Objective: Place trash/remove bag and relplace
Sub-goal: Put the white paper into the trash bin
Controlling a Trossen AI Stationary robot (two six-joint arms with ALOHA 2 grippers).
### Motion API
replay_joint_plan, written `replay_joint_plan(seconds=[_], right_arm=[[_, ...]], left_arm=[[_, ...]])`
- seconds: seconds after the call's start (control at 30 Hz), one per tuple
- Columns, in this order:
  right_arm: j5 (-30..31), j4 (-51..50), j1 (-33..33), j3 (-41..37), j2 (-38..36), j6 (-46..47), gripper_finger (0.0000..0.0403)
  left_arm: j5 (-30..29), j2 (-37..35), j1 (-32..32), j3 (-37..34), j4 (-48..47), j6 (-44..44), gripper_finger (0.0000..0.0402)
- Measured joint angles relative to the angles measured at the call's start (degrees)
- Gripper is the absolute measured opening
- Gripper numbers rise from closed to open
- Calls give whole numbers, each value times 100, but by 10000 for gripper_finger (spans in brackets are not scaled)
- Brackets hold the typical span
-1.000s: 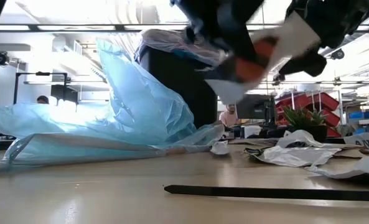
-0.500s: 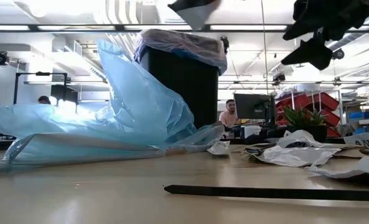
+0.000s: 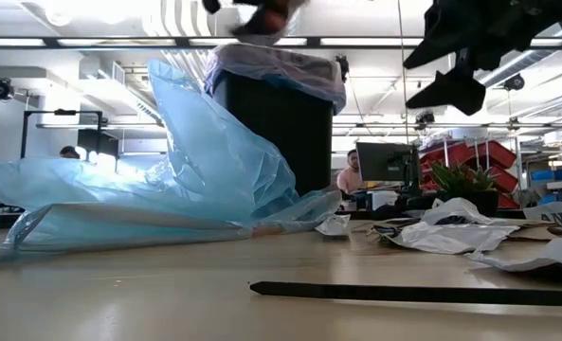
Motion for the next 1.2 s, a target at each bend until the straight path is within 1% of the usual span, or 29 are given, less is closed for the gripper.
replay_joint_plan(seconds=[0.03, 0.1, 0.27, 0.37, 0.47, 0.57, 0.63, 0.67, 0.77, 0.9, 0.93, 1.0, 1.1, 1.2], right_arm=[[-41, -6, 7, -2, 44, 1, 308], [-77, 52, 8, -2, 131, -1, 310], [-82, 40, 32, -2, 307, -5, 311], [-82, 34, 32, -2, 391, -9, 311], [-86, 37, 32, -2, 461, -9, 312], [-99, 42, 32, -2, 520, -117, 312], [-116, 21, 49, -14, 579, -370, 312], [-119, 6, 59, -31, 628, -498, 312], [-123, -83, 65, -99, 863, -798, 311], [-122, -84, 121, -195, 1340, -1231, 311], [-218, -92, 163, -216, 1443, -1444, 311], [-641, -83, 255, -227, 1666, -1917, 311], [-1185, -73, 405, -223, 1966, -2230, 311], [-1328, -8, 534, -214, 2277, -2334, 307]], left_arm=[[46, 2, 113, 0, -172, -11, 25], [317, 20, 314, -2, -508, -81, 47], [1610, 81, 583, -3, -700, -609, 115], [1783, 101, 573, -4, -768, -618, 159], [1776, 59, 581, -4, -941, -624, 199], [1796, -48, 543, 14, -1108, -619, 232], [1981, -153, 415, 20, -1048, -516, 247], [2080, -209, 320, 22, -1045, -452, 253], [2108, -302, -67, 31, -1042, -280, 261], [2078, -310, -688, -21, -1073, -178, 260], [2068, -298, -830, -45, -1075, -177, 258], [2043, -260, -1104, -74, -1151, -203, 252], [1787, -143, -1454, -152, -1316, -406, 242], [1529, -90, -1711, -303, -1390, -729, 233]])
